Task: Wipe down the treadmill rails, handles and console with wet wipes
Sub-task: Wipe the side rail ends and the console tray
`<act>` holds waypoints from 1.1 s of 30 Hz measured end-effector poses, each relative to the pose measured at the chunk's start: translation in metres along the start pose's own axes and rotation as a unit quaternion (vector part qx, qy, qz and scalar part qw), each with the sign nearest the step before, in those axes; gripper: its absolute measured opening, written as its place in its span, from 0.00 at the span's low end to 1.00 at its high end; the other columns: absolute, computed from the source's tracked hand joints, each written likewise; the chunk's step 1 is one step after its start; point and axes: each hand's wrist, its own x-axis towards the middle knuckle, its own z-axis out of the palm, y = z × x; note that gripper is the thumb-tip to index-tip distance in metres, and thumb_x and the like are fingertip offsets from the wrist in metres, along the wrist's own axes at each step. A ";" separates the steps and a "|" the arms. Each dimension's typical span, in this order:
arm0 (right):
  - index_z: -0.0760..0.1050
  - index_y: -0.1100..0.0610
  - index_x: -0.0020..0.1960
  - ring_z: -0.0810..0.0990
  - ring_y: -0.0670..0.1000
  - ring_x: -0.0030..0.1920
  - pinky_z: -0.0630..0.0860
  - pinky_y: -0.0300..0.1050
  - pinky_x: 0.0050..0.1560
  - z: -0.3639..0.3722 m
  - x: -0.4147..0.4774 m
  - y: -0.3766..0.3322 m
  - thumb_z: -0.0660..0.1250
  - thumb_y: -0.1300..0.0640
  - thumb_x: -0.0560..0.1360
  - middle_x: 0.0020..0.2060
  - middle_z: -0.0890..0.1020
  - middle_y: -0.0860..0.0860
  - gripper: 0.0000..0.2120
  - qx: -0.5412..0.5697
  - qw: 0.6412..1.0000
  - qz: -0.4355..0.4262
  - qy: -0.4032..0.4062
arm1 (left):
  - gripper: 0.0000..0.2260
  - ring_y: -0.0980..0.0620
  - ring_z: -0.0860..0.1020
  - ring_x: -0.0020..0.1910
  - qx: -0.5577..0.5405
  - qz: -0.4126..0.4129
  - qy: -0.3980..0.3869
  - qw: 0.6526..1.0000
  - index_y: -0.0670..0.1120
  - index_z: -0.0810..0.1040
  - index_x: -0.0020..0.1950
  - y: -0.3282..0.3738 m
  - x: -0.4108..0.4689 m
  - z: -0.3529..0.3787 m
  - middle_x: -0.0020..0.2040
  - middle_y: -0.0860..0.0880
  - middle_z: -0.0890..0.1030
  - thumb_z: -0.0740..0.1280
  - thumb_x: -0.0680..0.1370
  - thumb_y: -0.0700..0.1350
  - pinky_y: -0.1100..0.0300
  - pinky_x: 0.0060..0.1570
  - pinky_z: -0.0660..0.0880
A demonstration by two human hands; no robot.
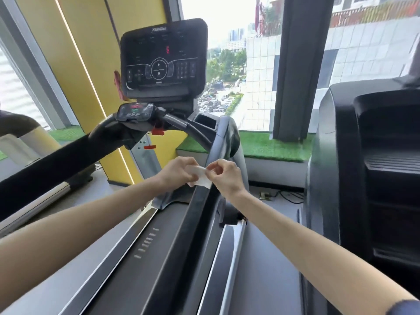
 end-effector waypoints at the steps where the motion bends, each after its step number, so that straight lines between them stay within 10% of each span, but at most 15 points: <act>1: 0.79 0.54 0.48 0.74 0.41 0.36 0.71 0.29 0.37 -0.003 0.018 0.007 0.69 0.58 0.74 0.35 0.76 0.45 0.03 -0.001 1.000 0.001 -0.016 | 0.08 0.54 0.77 0.33 -0.015 -0.006 0.009 1.000 0.43 0.78 0.44 0.000 0.018 0.004 0.36 0.47 0.79 0.69 0.71 0.32 0.67 0.35 0.73; 9: 0.76 0.52 0.46 0.76 0.49 0.42 0.74 0.40 0.42 -0.013 0.145 0.064 0.69 0.62 0.72 0.41 0.78 0.52 0.06 0.008 0.995 0.072 -0.067 | 0.08 0.60 0.74 0.30 -0.132 -0.082 0.043 0.987 0.40 0.76 0.51 -0.027 0.131 0.028 0.36 0.47 0.77 0.68 0.73 0.31 0.69 0.33 0.71; 22: 0.79 0.56 0.44 0.77 0.50 0.40 0.74 0.42 0.40 0.002 0.300 0.103 0.63 0.67 0.73 0.37 0.79 0.52 0.08 -0.121 0.992 0.040 -0.004 | 0.05 0.47 0.76 0.44 0.123 0.034 0.095 0.987 0.42 0.78 0.44 -0.061 0.305 0.028 0.44 0.48 0.78 0.63 0.75 0.36 0.53 0.45 0.74; 33: 0.81 0.58 0.49 0.78 0.54 0.48 0.75 0.47 0.45 0.012 0.329 0.134 0.64 0.62 0.76 0.49 0.78 0.54 0.07 -0.240 0.970 -0.013 0.023 | 0.06 0.46 0.71 0.40 0.262 0.089 0.109 0.955 0.41 0.77 0.47 -0.082 0.353 0.052 0.47 0.45 0.76 0.61 0.76 0.35 0.59 0.39 0.59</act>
